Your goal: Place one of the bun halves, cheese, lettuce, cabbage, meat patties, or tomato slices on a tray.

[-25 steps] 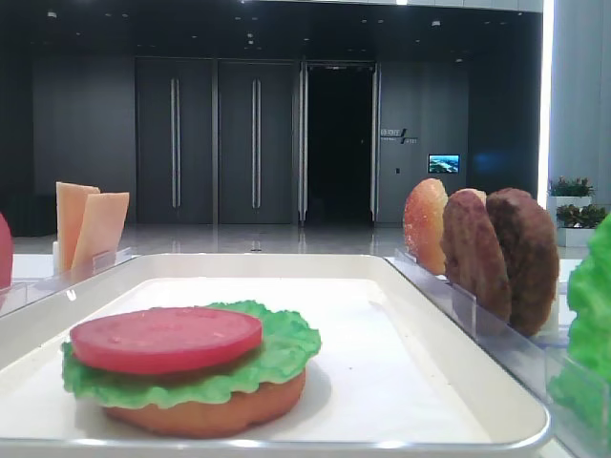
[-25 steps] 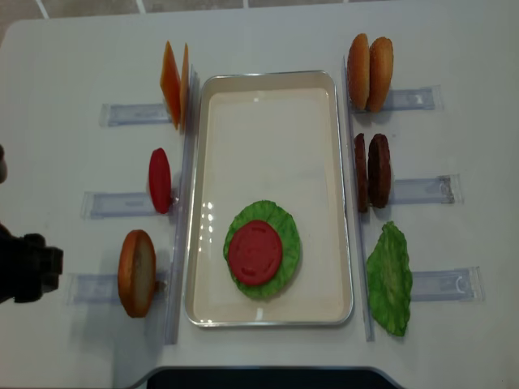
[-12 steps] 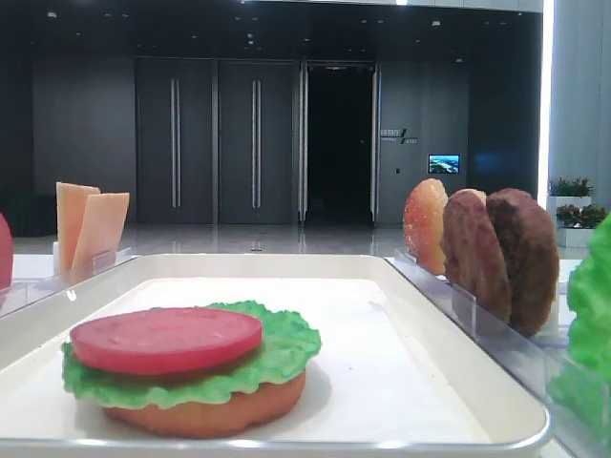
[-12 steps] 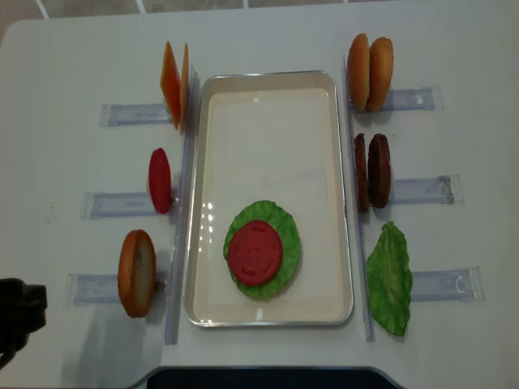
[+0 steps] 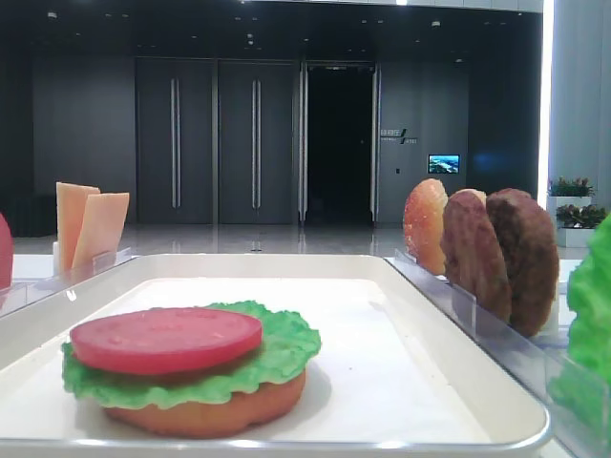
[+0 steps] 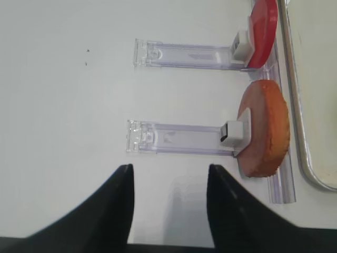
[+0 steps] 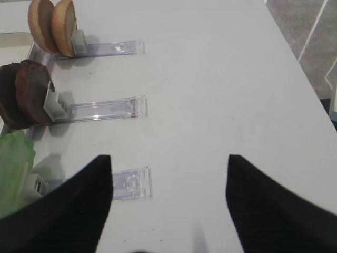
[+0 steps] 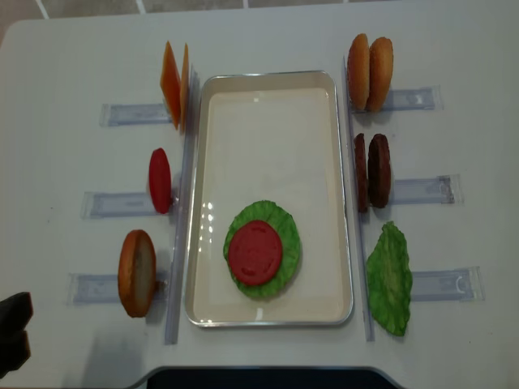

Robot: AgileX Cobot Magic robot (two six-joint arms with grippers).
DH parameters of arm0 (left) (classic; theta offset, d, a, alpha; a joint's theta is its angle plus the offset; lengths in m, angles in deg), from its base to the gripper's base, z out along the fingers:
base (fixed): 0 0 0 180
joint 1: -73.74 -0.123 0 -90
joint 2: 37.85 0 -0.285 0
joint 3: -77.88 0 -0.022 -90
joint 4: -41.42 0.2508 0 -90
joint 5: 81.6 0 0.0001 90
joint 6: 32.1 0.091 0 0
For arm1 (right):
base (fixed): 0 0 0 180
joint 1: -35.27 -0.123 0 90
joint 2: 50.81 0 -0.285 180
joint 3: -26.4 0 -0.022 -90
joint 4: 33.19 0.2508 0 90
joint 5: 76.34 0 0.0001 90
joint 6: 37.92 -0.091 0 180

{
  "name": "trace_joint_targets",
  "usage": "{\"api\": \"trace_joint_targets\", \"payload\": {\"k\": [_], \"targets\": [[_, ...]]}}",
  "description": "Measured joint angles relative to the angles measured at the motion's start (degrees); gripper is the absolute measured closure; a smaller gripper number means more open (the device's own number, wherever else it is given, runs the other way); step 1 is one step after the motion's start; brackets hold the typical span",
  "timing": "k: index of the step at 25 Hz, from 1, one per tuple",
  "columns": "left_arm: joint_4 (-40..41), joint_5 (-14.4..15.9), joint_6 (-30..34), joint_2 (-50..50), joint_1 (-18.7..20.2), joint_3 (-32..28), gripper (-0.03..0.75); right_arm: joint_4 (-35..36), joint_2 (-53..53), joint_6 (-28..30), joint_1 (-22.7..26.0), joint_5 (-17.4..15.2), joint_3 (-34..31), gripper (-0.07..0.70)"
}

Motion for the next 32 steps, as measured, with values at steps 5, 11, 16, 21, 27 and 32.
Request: {"api": "trace_joint_targets", "payload": {"k": [5, 11, 16, 21, 27, 32], "targets": [[-0.18, 0.76, 0.00, 6.60, 0.00, 0.00, 0.370, 0.00, 0.00, 0.00, 0.00, 0.00, 0.00, 0.161], [-0.18, 1.20, 0.00, 11.63, 0.00, 0.00, 0.370, 0.00, 0.00, 0.00, 0.00, 0.00, 0.00, 0.161], [-0.18, 1.25, 0.00, 14.70, 0.00, 0.00, 0.370, 0.00, 0.00, 0.00, 0.00, 0.00, 0.00, 0.161], [-0.18, 1.31, 0.00, 15.75, 0.00, 0.00, 0.370, 0.00, 0.00, 0.00, 0.00, 0.00, 0.00, 0.161], [-0.18, 1.31, 0.00, 15.81, 0.00, 0.00, 0.370, -0.10, 0.00, 0.00, 0.00, 0.00, 0.00, 0.161], [-0.18, 1.31, 0.00, 15.81, 0.00, 0.00, 0.370, -0.10, 0.00, 0.00, 0.00, 0.00, 0.00, 0.161]]}}
